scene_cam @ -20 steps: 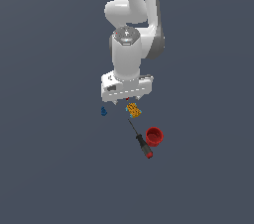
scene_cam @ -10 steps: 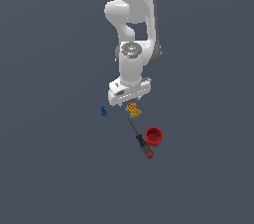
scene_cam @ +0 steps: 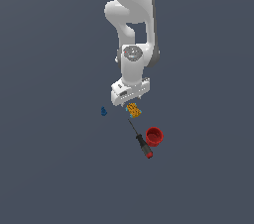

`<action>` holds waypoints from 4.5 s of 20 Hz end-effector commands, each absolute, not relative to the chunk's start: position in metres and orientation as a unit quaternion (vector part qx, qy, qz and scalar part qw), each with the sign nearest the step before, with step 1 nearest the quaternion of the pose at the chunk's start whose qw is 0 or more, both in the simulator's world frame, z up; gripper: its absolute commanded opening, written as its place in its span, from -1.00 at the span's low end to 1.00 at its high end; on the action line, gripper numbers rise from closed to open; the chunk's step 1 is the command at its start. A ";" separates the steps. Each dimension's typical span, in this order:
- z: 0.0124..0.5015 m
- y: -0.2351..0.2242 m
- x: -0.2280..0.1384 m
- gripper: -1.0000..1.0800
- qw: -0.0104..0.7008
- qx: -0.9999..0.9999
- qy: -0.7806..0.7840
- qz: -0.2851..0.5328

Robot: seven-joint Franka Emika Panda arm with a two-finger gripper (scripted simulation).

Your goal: Pick up a designated object from a clutter of objects.

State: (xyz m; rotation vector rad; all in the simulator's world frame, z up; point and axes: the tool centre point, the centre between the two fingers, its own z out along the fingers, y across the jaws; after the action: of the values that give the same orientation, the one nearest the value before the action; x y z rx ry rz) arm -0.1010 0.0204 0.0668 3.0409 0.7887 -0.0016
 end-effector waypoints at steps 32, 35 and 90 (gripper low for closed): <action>0.018 0.021 -0.103 -1.00 0.000 0.967 0.254 0.000; 0.019 0.020 -0.103 -1.00 0.000 0.967 0.253 0.000; 0.360 0.171 0.083 -1.00 0.000 0.967 0.253 0.000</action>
State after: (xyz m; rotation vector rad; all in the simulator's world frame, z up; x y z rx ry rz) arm 0.0788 0.1677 0.3520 3.0392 0.7967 -0.0006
